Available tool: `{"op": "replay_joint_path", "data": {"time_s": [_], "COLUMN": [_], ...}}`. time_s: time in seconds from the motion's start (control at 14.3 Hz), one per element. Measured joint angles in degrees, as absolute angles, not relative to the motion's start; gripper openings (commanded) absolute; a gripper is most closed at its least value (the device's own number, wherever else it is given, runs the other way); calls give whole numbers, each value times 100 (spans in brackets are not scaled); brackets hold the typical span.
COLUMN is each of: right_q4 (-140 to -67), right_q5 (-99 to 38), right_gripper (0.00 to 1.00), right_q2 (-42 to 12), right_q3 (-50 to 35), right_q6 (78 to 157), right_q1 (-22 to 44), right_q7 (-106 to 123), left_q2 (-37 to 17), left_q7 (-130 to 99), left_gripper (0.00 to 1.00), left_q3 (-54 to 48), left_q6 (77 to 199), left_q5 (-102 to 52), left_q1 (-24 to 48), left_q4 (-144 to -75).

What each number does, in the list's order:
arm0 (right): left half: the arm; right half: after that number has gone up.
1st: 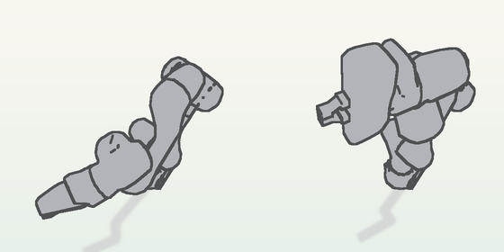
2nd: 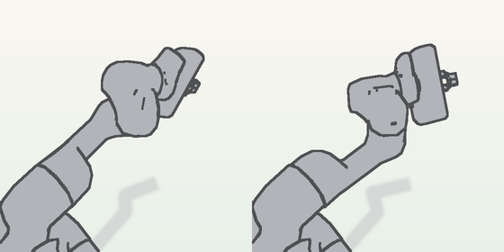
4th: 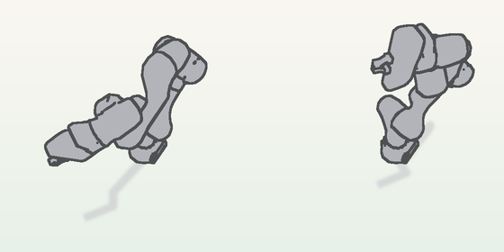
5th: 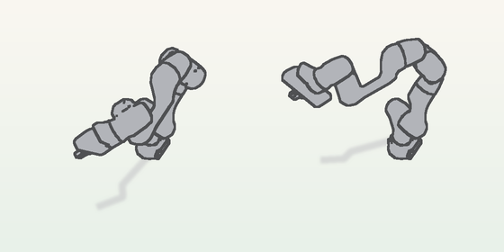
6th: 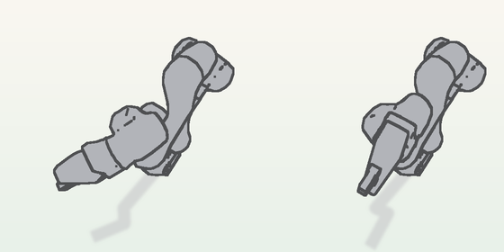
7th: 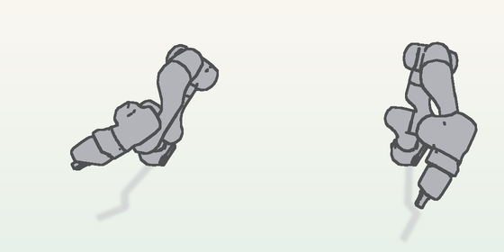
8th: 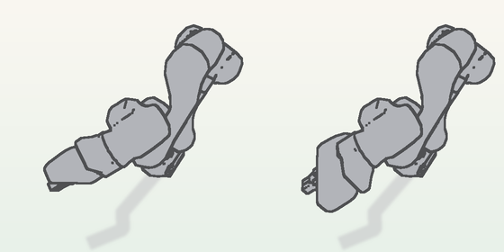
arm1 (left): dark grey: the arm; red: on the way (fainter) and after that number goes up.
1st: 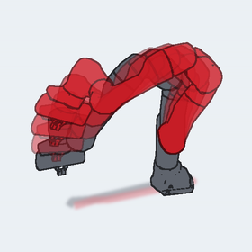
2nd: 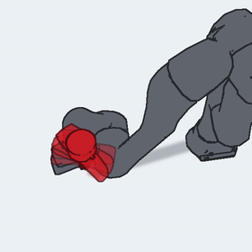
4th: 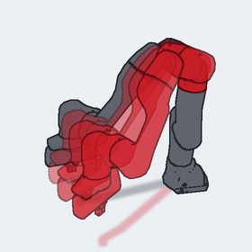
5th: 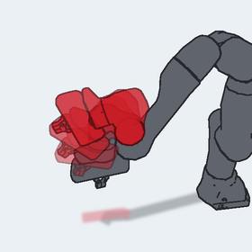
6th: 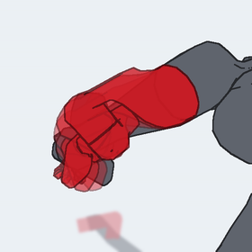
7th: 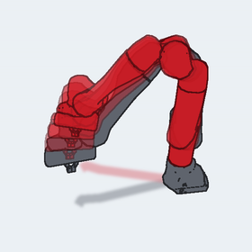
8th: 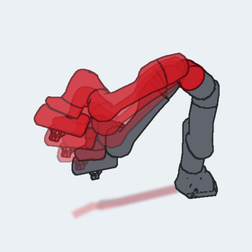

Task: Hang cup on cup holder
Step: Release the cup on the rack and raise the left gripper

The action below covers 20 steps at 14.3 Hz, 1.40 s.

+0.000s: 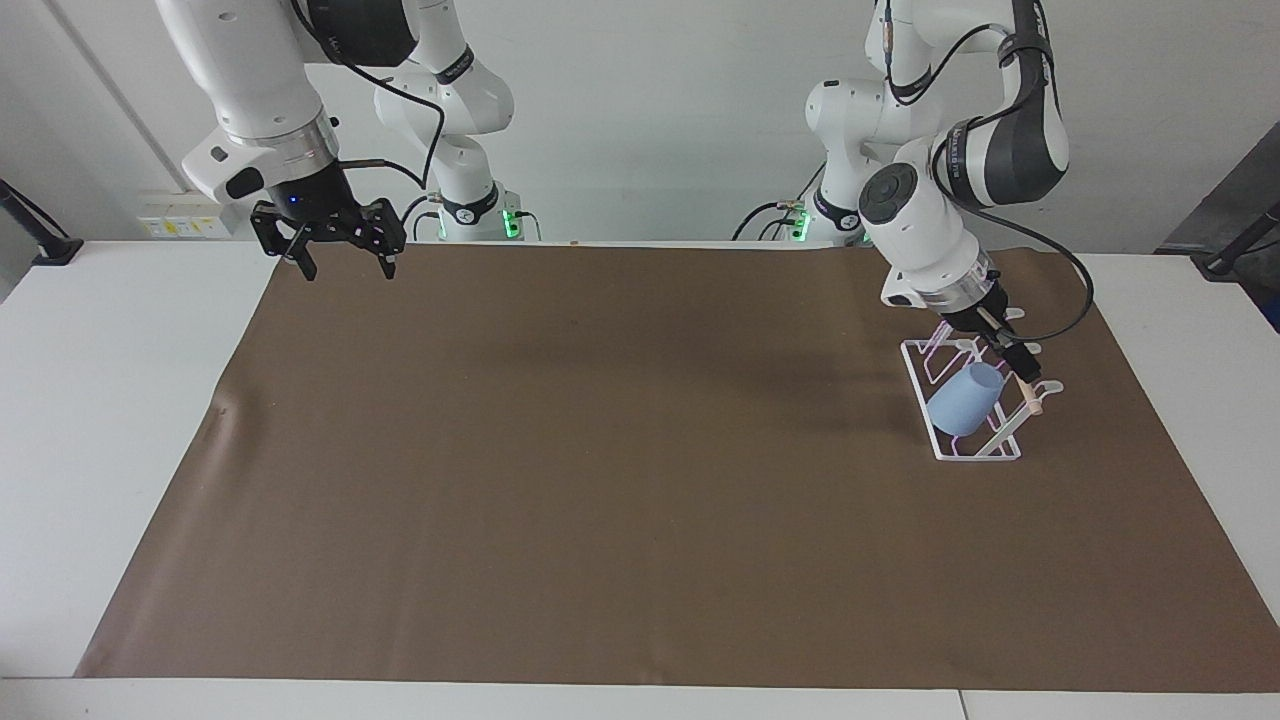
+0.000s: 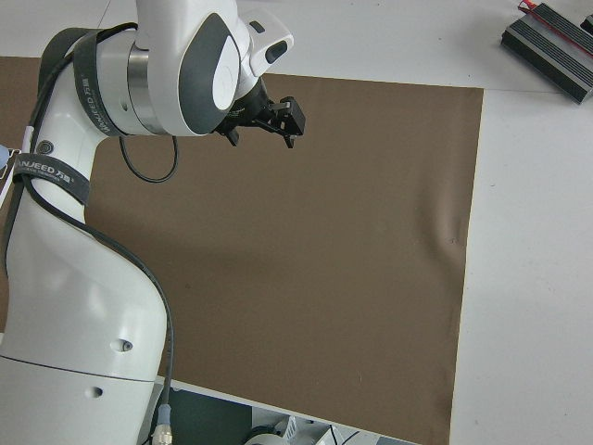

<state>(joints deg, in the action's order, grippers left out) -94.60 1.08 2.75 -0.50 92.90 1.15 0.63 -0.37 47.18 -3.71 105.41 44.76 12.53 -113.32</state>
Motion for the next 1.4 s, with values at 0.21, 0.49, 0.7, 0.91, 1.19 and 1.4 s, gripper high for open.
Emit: {"op": "replay_joint_path", "data": {"time_s": [0.21,0.49,0.7,0.91,1.19,1.4], "right_q4": [-9460,-9460,-9460,-9460,-9460,-9460], "right_q5": [108,108,108,108,108,108], "right_gripper": [100,100,100,100,100,100], "right_q2": [275,275,275,275,275,275], "right_q3": [-50,-50,-50,-50,-50,-50], "right_q6": [9290,9290,9290,9290,9290,9290], "right_q1": [115,115,115,115,115,115], "right_q7": [63,63,63,63,63,63], "left_q2": [-6,160,261,342,442,452], "left_q7": [4531,3561,2861,2004,874,204], "left_gripper": [100,100,100,100,100,100], "left_q3": [-339,-275,-255,-243,-245,-243], "left_q6": [10147,10039,10039,10038,9739,9549], "left_q5": [3459,2428,1606,896,573,433], "left_q1": [1243,1105,761,432,275,172], "left_q4": [-10866,-10767,-10742,-10664,-10251,-9734]}}
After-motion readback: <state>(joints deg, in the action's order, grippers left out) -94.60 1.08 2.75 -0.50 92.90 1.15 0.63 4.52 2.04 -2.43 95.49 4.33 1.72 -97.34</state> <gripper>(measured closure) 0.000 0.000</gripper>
